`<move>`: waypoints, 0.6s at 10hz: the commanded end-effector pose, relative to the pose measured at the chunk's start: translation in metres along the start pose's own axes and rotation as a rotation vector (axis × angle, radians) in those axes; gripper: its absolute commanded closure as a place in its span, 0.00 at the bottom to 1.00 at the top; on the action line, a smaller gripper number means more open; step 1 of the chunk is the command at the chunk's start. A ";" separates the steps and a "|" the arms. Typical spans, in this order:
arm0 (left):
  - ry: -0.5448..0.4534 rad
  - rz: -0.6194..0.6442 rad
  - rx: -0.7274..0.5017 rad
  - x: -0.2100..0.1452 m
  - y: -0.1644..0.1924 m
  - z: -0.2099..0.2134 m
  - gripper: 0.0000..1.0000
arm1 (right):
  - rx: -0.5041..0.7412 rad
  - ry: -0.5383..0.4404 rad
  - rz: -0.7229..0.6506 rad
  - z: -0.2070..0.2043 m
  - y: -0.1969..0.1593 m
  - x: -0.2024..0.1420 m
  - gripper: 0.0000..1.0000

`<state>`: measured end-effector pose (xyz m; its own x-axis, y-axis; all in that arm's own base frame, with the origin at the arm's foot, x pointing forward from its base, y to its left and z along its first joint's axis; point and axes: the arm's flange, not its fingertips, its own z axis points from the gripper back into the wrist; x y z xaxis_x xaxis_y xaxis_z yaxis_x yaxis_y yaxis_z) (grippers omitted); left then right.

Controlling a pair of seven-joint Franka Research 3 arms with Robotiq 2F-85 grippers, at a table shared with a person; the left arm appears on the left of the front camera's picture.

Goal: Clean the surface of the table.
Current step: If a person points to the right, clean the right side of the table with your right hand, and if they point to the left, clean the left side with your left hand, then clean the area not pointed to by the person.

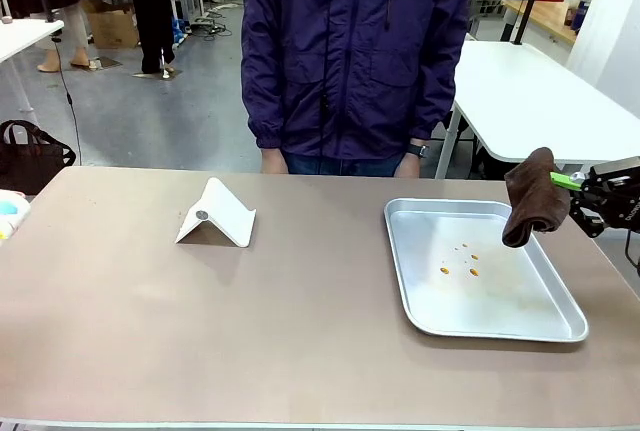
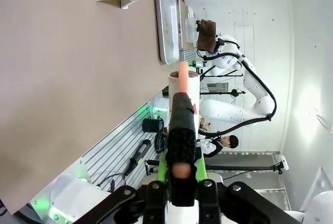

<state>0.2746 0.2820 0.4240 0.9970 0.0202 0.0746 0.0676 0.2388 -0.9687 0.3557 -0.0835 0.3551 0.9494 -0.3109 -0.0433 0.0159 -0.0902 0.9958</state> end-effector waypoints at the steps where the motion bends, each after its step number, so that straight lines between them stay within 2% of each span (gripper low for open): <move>1: -0.002 0.004 -0.017 0.000 -0.004 0.005 0.90 | 0.011 -0.006 -0.017 -0.004 0.006 0.001 1.00; 6: -0.002 0.004 -0.017 0.000 -0.004 0.005 0.90 | 0.011 -0.006 -0.017 -0.004 0.006 0.001 1.00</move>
<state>0.2749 0.2826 0.4241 0.9970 0.0206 0.0742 0.0671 0.2396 -0.9686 0.3557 -0.0835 0.3551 0.9495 -0.3109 -0.0434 0.0159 -0.0902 0.9958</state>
